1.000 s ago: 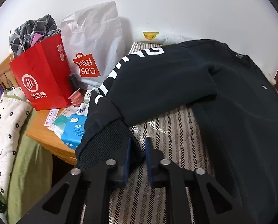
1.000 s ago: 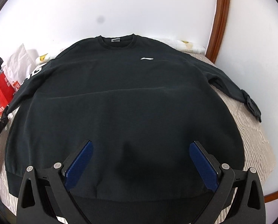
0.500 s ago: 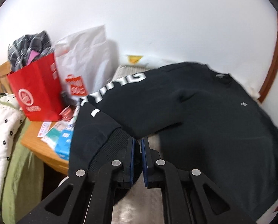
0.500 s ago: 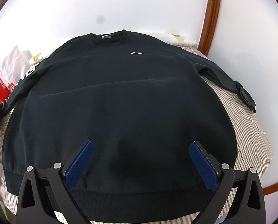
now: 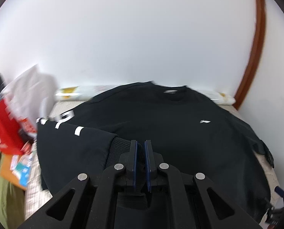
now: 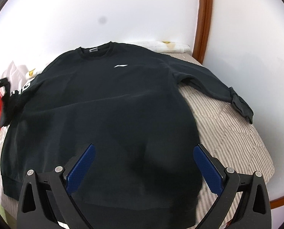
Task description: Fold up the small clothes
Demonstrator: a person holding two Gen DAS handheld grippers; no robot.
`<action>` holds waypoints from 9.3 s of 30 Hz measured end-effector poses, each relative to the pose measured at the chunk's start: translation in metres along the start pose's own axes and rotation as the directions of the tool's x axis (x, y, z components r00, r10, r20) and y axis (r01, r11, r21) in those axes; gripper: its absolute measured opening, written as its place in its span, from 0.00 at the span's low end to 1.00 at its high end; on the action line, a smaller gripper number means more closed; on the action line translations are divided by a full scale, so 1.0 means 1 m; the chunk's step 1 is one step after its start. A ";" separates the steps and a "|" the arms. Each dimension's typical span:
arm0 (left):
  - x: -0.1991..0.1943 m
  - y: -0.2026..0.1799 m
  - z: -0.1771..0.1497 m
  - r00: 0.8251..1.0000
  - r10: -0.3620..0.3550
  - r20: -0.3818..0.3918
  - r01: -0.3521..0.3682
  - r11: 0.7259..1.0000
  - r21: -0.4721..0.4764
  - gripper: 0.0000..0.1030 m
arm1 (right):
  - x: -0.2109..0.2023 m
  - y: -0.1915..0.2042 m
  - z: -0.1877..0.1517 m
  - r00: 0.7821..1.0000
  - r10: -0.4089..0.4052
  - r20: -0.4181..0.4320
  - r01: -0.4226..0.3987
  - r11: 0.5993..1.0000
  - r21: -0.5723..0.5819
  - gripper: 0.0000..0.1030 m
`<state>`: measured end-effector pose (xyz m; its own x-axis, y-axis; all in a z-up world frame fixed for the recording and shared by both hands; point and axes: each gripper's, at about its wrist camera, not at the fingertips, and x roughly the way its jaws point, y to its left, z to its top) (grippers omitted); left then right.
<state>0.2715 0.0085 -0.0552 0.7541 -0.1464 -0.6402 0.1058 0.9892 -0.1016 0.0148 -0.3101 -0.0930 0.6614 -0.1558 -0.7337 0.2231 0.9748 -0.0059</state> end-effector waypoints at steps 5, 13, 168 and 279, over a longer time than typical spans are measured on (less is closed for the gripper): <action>0.024 -0.066 0.009 0.997 -0.071 -0.015 0.072 0.996 0.047 0.07 | 0.012 -0.026 -0.001 1.000 -0.001 -0.007 0.002 1.000 0.021 0.98; 0.060 -0.135 0.013 0.985 -0.166 -0.053 0.170 0.983 0.074 0.07 | 0.032 -0.053 -0.003 0.999 0.002 -0.045 0.001 0.998 0.065 0.98; -0.006 0.079 -0.141 0.955 0.188 -0.229 -0.231 0.957 -0.178 0.54 | 0.169 -0.183 0.072 0.973 -0.215 -0.090 0.212 0.977 -0.039 0.54; -0.014 0.063 -0.124 0.984 0.068 -0.166 -0.086 0.990 -0.107 0.82 | 0.106 0.163 0.090 0.960 0.281 0.022 -0.255 0.901 -0.351 0.75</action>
<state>0.1871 0.0718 -0.1475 0.6412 -0.0785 -0.7633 -0.0299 0.9914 -0.1270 0.1856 -0.1824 -0.1105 0.7133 0.1205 -0.6905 -0.2196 0.9739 -0.0568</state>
